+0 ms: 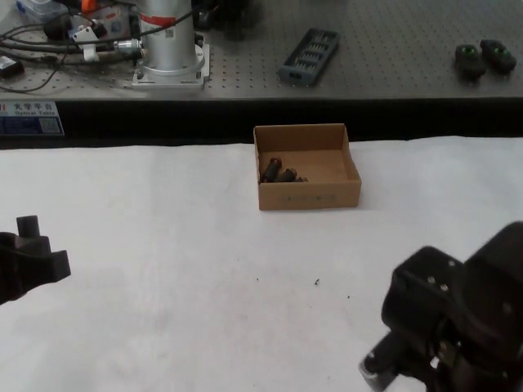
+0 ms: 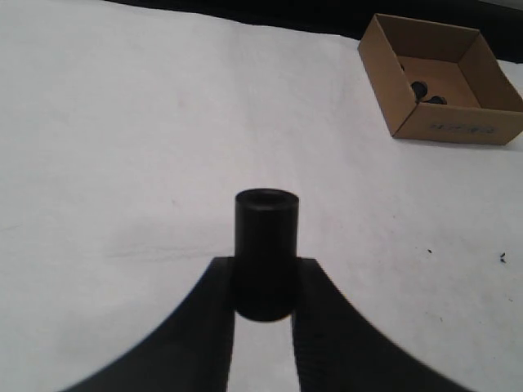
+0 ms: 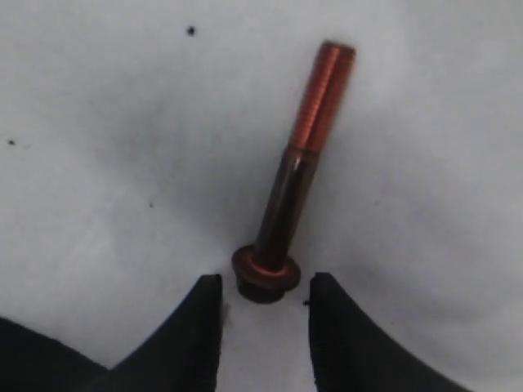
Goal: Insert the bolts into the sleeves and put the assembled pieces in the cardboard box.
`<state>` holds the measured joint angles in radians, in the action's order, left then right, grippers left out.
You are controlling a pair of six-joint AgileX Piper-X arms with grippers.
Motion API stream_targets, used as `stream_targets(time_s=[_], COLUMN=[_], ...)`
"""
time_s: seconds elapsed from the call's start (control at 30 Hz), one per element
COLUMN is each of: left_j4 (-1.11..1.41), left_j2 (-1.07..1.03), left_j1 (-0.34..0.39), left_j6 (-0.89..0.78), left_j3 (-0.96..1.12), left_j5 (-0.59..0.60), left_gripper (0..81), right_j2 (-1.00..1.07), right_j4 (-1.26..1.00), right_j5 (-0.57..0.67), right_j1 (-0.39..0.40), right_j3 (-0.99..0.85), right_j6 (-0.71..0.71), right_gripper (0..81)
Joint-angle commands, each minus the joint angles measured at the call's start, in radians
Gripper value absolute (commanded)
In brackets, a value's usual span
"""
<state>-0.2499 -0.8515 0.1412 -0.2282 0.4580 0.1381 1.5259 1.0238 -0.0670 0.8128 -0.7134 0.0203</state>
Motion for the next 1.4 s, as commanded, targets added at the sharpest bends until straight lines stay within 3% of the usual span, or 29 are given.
stream_targets(time_s=[0.0, 0.43, 1.07, 1.37], left_j4=[0.02, 0.02, 0.02, 0.02], left_j2=[0.01, 0.01, 0.01, 0.01], left_j1=[-0.002, -0.002, -0.002, -0.002], left_j6=[-0.007, -0.007, -0.007, -0.007], left_j3=[0.004, 0.004, 0.004, 0.004], left_j5=[0.003, 0.003, 0.003, 0.005], left_gripper=[4.4, 4.4, 4.4, 4.4], right_j2=[-0.021, -0.022, -0.022, -0.022], right_j4=[-0.011, -0.109, -0.069, -0.069], right_j5=[0.024, 0.025, 0.025, 0.023], right_j1=[-0.007, -0.007, -0.007, -0.007], right_j3=[0.014, 0.012, 0.012, 0.012], right_j6=[-0.061, -0.088, -0.115, -0.132], right_gripper=[26.9, 26.9, 26.4, 9.1])
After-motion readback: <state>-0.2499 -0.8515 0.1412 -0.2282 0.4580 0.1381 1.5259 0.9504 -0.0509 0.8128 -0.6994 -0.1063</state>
